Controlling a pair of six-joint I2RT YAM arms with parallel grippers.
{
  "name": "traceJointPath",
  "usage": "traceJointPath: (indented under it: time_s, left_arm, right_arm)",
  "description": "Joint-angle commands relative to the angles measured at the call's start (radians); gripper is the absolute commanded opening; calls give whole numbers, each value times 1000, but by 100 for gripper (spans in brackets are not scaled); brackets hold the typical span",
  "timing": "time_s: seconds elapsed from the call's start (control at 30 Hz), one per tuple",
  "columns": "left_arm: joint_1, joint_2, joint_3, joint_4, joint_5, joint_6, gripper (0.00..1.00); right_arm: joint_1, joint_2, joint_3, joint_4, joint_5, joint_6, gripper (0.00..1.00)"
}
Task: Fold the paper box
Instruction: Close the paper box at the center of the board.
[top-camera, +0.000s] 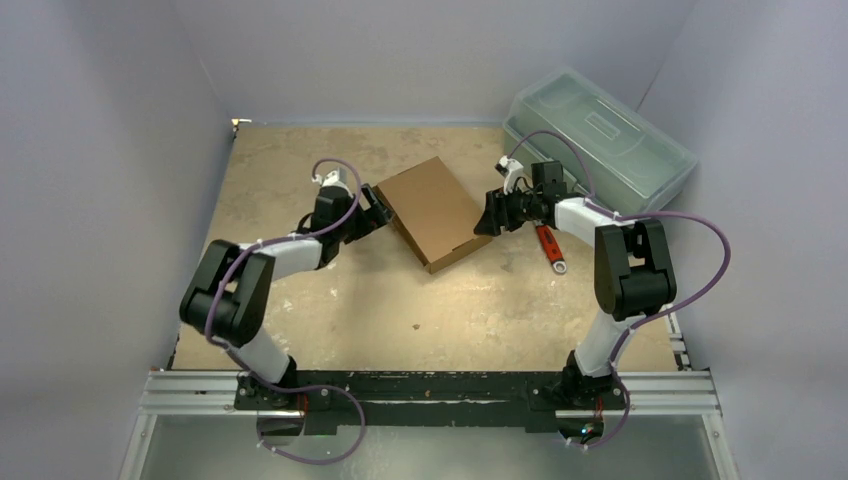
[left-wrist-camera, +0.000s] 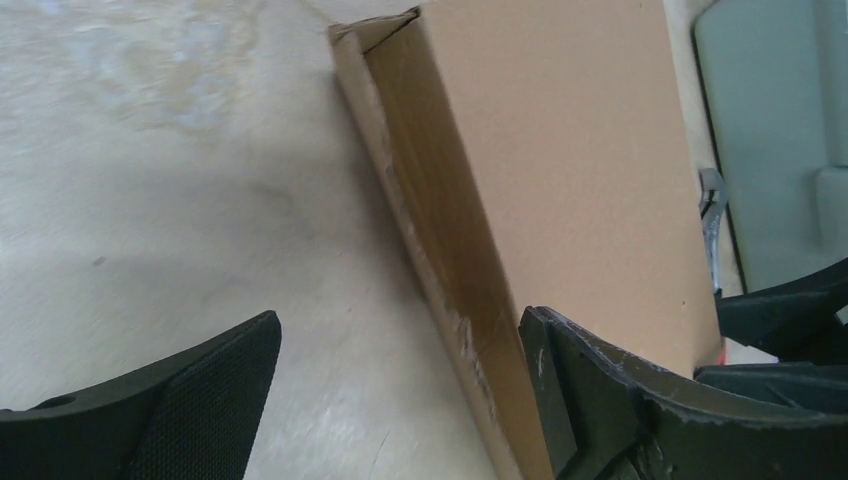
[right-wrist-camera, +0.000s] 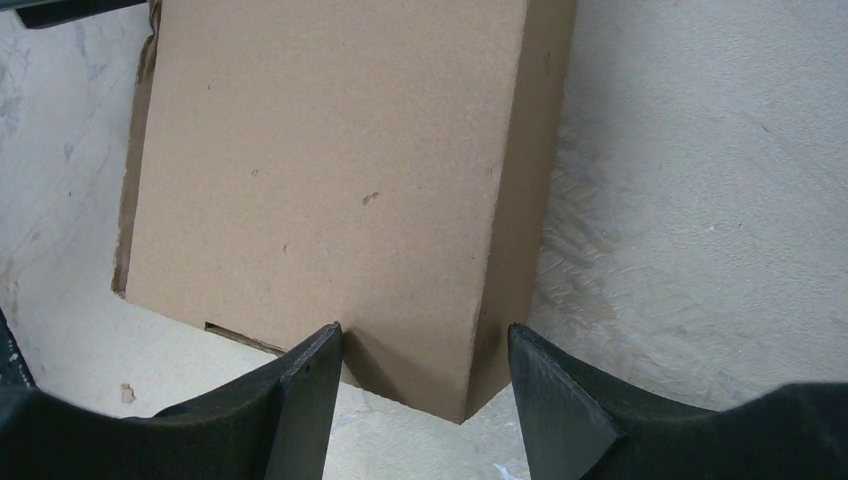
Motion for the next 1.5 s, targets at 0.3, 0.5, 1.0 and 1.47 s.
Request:
traceJointPath:
  time_s: [0.3,0.5,1.0,1.47]
  left_arm:
    - [38,308,266,91,163,-79,77]
    - [38,304,216,116,188,-100,34]
    - [-8,71,-53,67,229,0,10]
    - [-180,-500,-309,-70,-3,-47,49]
  right_arm:
    - [16,28,-8,-95,35,-54,64]
    - [20,20,-2,-117,5,-76,64]
    - [0,-214,-35,-155,10,-155,90]
    - [68,-133,72,-92,-51,-139,99]
